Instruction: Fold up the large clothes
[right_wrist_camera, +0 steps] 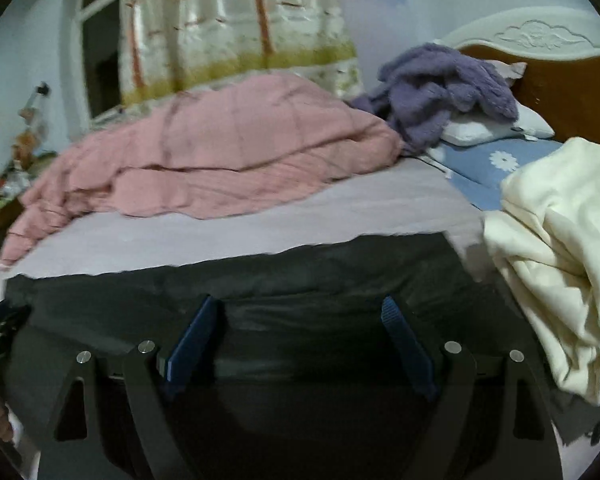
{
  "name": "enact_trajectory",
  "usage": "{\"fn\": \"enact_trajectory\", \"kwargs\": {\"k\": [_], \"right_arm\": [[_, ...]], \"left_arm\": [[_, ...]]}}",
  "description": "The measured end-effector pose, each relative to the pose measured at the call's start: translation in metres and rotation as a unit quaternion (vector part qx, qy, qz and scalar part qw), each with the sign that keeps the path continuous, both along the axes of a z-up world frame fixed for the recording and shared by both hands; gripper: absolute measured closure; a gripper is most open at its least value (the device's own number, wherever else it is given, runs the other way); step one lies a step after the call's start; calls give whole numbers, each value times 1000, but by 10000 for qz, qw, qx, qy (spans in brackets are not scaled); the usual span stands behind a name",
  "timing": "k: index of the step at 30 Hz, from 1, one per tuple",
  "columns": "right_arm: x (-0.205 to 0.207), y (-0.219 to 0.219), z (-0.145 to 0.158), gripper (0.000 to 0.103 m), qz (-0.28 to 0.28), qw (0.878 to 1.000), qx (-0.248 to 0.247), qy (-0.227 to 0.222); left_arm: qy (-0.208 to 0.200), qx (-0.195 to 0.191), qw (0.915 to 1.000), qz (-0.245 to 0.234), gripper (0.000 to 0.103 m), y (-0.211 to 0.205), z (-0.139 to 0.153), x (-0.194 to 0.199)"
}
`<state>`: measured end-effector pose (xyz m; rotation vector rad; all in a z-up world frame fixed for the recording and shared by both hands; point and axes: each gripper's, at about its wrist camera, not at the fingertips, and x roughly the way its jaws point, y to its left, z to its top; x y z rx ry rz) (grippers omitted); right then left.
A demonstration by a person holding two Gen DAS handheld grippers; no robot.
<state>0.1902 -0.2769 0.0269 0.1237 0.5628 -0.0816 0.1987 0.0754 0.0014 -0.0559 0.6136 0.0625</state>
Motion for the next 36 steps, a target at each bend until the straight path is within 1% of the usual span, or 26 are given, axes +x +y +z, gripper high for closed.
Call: {"fn": "enact_trajectory", "kwargs": {"k": [1,3,4,7,10,12,14,18,23,30,32,33,34,36], "right_arm": [[7,-4,-4,17,-52,9999,-19,99],[19,-8,-14,17,-14,9996,-28,296],[24,-6,-19,17,70,9989,-100,448],[32,-7,-30,17,149,9976,-199,648],[36,-8,-37,17,210,9966,-70,792],[39,-11,-40,17,249,9957,19,891],[41,-11,-43,17,269,9948,41,978],[44,-7,-45,17,249,9937,-104,1084],[46,-6,-47,17,275,9924,-132,1194],[47,-4,-50,17,292,9914,-178,1266],[46,-5,-49,17,334,9918,-132,1226],[41,-8,-47,17,392,9928,-47,1135],[34,-12,-42,17,407,9940,64,1013],[6,-22,-26,17,303,9965,261,740]], "left_arm": [[80,-104,9999,90,7,9,-7,1],[195,-462,9985,196,7,26,-15,5],[285,-533,9978,265,7,30,-18,4],[468,-406,9975,348,7,32,-24,5],[617,-471,9961,411,7,35,-30,8],[709,-448,9954,464,7,37,-32,11],[778,-328,9952,503,7,34,-33,12],[959,-88,9937,574,7,30,-36,14],[1137,-127,9918,570,7,34,-39,15],[1113,-118,9921,574,7,33,-39,14],[941,-259,9940,505,10,36,-36,5],[847,-352,9947,457,14,37,-31,-3],[727,-442,9954,430,17,39,-23,-14],[450,-670,9962,335,17,42,-6,-36]]}}
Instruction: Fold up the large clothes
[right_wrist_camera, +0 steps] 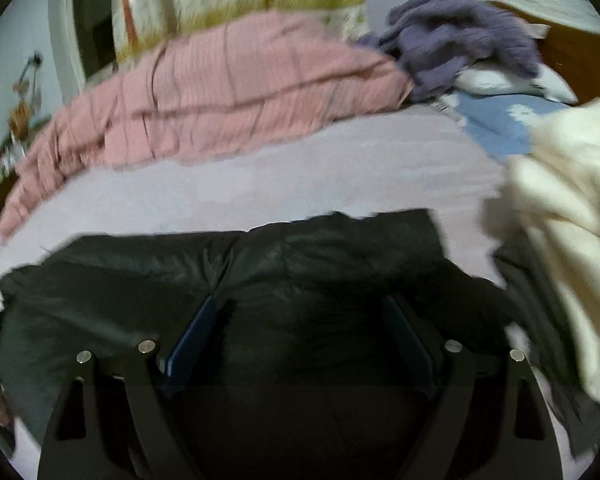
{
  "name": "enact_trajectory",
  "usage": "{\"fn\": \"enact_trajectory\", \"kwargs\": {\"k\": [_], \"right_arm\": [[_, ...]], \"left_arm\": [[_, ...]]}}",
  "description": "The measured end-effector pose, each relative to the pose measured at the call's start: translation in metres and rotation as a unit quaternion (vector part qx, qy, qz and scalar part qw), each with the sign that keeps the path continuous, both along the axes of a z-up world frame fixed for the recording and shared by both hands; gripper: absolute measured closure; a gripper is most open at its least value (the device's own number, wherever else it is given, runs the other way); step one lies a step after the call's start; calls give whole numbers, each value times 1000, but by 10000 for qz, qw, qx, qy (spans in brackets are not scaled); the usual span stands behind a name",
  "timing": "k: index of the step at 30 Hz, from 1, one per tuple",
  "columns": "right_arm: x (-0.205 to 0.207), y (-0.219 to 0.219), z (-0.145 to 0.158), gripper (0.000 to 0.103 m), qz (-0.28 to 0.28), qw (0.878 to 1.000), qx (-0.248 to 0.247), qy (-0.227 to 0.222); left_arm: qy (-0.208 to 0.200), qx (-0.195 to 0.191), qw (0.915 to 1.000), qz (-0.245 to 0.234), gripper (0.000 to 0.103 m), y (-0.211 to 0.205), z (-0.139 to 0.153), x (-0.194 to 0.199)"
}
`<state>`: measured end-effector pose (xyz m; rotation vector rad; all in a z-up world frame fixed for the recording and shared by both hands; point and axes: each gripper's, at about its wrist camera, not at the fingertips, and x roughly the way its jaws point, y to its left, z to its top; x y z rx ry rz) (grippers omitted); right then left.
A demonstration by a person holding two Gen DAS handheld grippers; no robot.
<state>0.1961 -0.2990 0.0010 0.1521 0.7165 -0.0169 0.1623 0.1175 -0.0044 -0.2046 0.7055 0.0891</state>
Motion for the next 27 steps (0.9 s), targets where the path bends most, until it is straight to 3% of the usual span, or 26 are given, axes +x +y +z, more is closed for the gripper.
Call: {"fn": "enact_trajectory", "kwargs": {"k": [3,5,9,13,15,17,18,19,20,21,22,24,27], "right_arm": [[-42,-12,24,13,-95,9994,58,-315],[-69,-27,29,13,-489,9978,129,-420],[-99,-62,16,13,-1035,9905,876,-223],[-102,-81,-4,12,-1237,9839,1282,111],[-93,-88,-15,11,-1067,9793,1698,264],[-77,-88,-29,11,-680,9725,2164,520],[-72,-86,-32,11,-633,9726,2170,543],[-69,-83,-31,11,-648,9755,2044,486],[-65,-78,-29,23,-656,9807,1796,406],[-65,-73,-26,46,-644,9835,1657,328],[-67,-69,-23,55,-537,9844,1659,241],[-77,-58,-15,78,-479,9873,1513,96],[-106,-42,9,81,-376,9951,907,-90]], "left_arm": [[-272,-177,9995,4,8,6,22,-33],[-298,-213,9993,54,5,11,25,-50],[101,-410,9987,281,5,29,8,-53],[681,-1345,9881,318,5,52,-29,-40],[690,-1897,9790,288,5,61,-37,-36],[563,-1957,9788,219,5,61,-37,-29],[536,-1894,9803,154,9,59,-38,-25],[517,-1862,9811,53,23,55,-39,-20],[494,-1948,9795,-110,35,52,-40,-18],[460,-2113,9760,-260,55,49,-41,-17],[410,-2157,9752,-288,69,48,-38,-22],[298,-1885,9811,-319,80,38,-24,-36],[93,-1556,9870,-400,83,30,1,-68]]}}
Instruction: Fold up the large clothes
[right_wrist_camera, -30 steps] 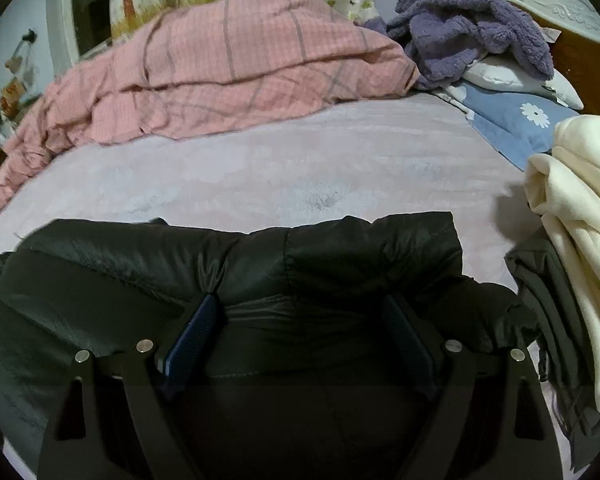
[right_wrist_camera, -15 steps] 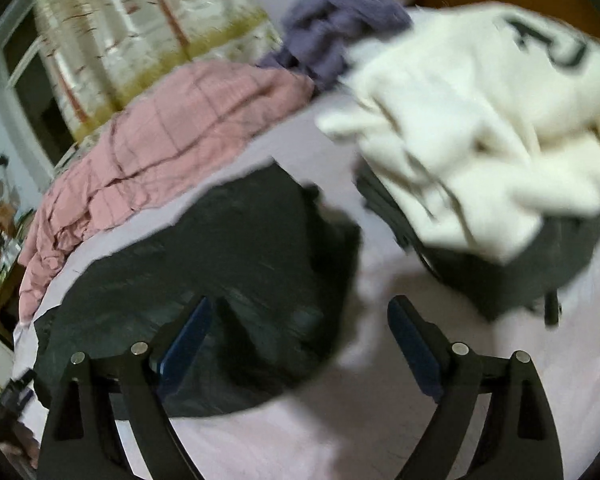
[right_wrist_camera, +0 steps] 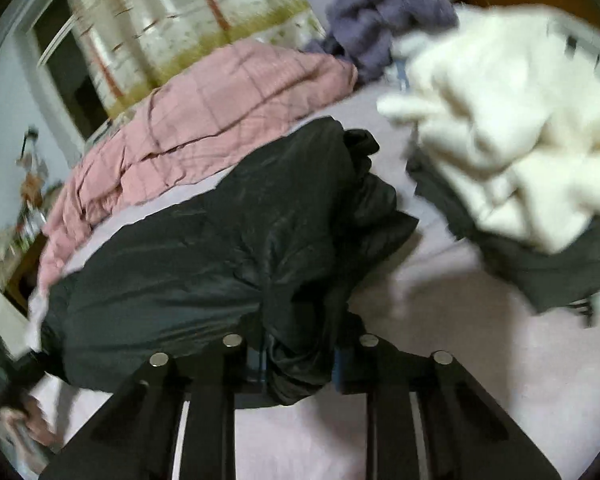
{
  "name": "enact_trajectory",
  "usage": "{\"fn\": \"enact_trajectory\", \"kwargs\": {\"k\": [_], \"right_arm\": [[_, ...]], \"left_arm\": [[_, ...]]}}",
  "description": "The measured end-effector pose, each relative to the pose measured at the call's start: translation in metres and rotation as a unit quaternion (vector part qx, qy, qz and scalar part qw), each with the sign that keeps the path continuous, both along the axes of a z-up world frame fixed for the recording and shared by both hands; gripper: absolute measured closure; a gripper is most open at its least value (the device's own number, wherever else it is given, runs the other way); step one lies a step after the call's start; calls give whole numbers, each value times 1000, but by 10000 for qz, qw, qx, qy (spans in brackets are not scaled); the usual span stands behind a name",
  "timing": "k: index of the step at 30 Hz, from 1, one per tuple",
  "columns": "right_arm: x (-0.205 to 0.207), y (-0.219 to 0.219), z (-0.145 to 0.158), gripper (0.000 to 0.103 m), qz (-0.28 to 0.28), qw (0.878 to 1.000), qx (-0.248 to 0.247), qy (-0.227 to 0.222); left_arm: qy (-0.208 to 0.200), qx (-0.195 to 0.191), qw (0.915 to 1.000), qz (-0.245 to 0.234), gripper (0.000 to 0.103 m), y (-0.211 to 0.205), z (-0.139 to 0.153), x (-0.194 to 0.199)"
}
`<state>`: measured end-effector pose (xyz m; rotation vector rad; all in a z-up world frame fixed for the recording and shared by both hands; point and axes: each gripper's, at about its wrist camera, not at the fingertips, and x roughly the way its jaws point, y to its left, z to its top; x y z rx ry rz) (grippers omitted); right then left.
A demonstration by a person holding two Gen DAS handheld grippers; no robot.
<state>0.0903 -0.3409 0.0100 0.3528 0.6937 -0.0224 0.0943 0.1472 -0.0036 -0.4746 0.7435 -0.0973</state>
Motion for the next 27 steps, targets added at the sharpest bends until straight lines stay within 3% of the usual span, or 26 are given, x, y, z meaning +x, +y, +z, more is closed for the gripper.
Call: {"fn": "enact_trajectory", "kwargs": {"k": [2,6,8,9,10,12,14,16,18,22,27], "right_arm": [[-30,-2,12,81,-72,9998,-59,-151],[-85,-12,13,81,-9,9997,205,-132],[-105,-10,4,76,61,10000,-19,20],[-107,-8,0,69,61,9999,-114,105],[-110,-9,-3,62,11,9997,-201,171],[-116,-12,-2,33,-309,9983,-457,181],[-122,-13,10,24,-775,9930,-878,-140],[-134,-12,25,21,-1032,9857,-1188,-606],[-147,-9,37,19,-1183,9791,-1278,-1053],[-151,10,60,19,-607,9824,-1100,-1385],[-138,42,86,19,352,9874,-675,-1388]], "left_arm": [[-149,147,9998,-48,83,-2,11,-29],[-100,608,9981,-73,79,-8,6,-71],[39,1016,9948,52,65,-14,-4,-80],[34,1304,9912,215,48,-17,-6,-82],[-51,1695,9843,495,33,-21,-2,-89],[-522,2406,9633,1073,32,-31,15,-108],[-1422,2703,9451,1166,26,-45,41,-132],[-2037,2498,9424,897,26,-60,62,-150],[-2223,2148,9507,261,28,-79,74,-152],[-1903,1334,9690,-845,54,-125,81,-124],[-1409,880,9775,-1301,60,-164,65,-88]]}}
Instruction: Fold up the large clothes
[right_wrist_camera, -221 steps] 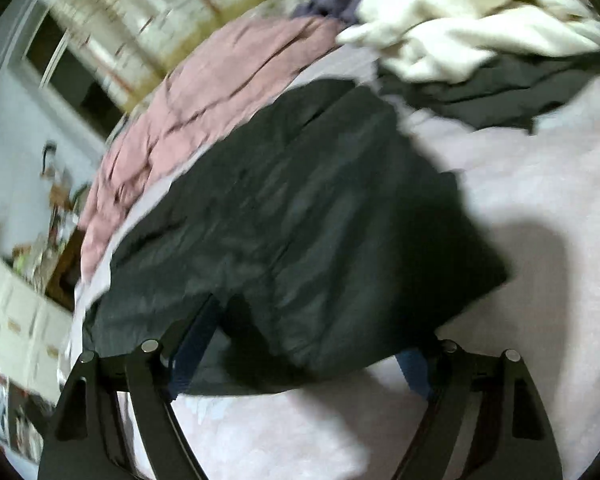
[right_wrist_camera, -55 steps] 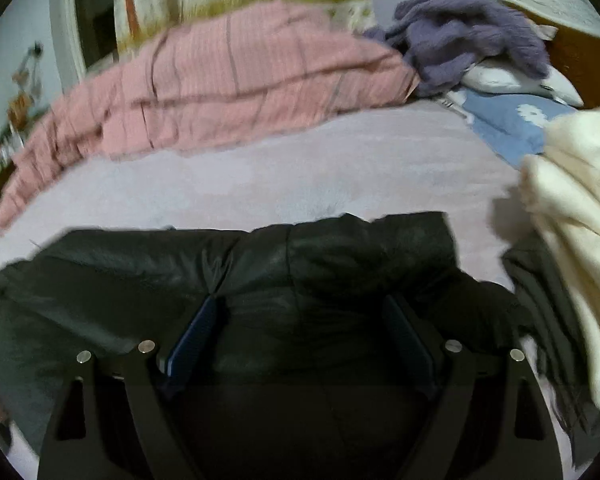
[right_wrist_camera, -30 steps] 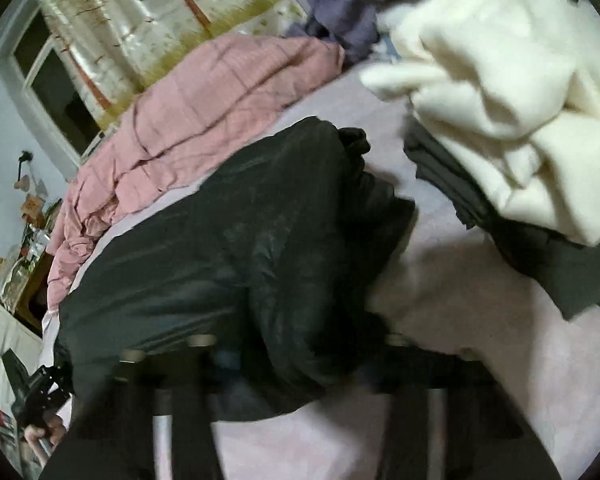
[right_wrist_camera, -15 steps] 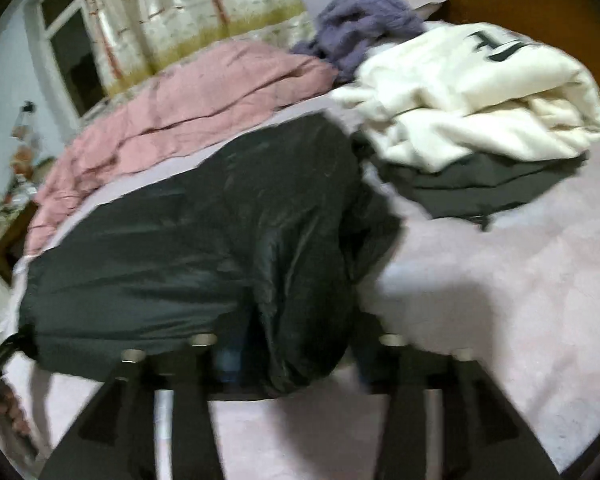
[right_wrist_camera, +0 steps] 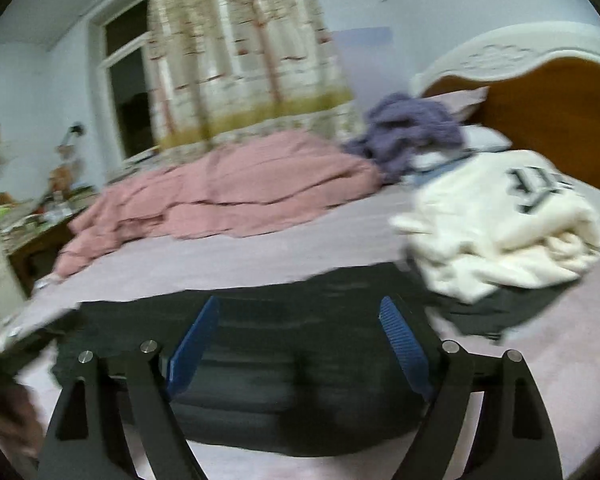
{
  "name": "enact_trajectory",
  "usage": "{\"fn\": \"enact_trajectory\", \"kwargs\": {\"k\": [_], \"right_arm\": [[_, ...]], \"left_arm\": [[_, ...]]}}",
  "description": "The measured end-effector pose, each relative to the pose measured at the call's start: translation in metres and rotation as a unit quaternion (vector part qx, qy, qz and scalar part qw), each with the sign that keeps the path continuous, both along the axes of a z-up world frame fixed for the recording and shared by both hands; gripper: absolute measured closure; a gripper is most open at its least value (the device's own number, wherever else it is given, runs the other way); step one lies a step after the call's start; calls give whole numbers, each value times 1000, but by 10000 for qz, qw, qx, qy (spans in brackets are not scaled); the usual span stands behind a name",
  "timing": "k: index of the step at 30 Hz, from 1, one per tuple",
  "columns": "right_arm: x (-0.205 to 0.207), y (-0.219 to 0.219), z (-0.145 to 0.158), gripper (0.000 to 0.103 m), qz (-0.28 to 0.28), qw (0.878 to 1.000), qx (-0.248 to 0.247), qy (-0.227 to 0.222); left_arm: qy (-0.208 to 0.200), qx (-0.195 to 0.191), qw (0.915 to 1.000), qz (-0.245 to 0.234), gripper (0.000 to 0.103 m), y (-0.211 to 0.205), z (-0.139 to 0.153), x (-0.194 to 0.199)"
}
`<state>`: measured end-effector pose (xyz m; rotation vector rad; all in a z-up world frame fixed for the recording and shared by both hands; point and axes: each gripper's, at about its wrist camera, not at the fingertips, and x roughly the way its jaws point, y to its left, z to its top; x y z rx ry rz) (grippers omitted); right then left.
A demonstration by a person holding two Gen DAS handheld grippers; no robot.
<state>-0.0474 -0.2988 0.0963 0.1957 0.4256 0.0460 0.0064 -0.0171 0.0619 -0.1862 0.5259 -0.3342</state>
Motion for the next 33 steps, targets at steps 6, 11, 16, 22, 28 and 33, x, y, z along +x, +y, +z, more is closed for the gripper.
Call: {"fn": "enact_trajectory", "kwargs": {"k": [6,11,16,22,28,33], "right_arm": [[32,29,11,40,353,9988,91,332],[61,47,1,80,761,9931,297,840],[69,64,-9,92,646,9948,133,775],[67,73,-6,92,560,9964,-292,561],[75,58,5,92,1065,9900,10,923],[84,76,7,92,1695,9786,200,1150]], "left_arm": [[239,-29,9993,-289,66,-23,-29,1],[-12,313,9992,-258,47,-42,-46,-10],[-303,396,9987,-86,61,-47,-52,-14],[-257,231,9994,-86,76,-40,-51,-14],[-111,-287,9972,-681,92,-35,-42,-16],[171,233,9992,-263,101,-49,-50,-9]]}}
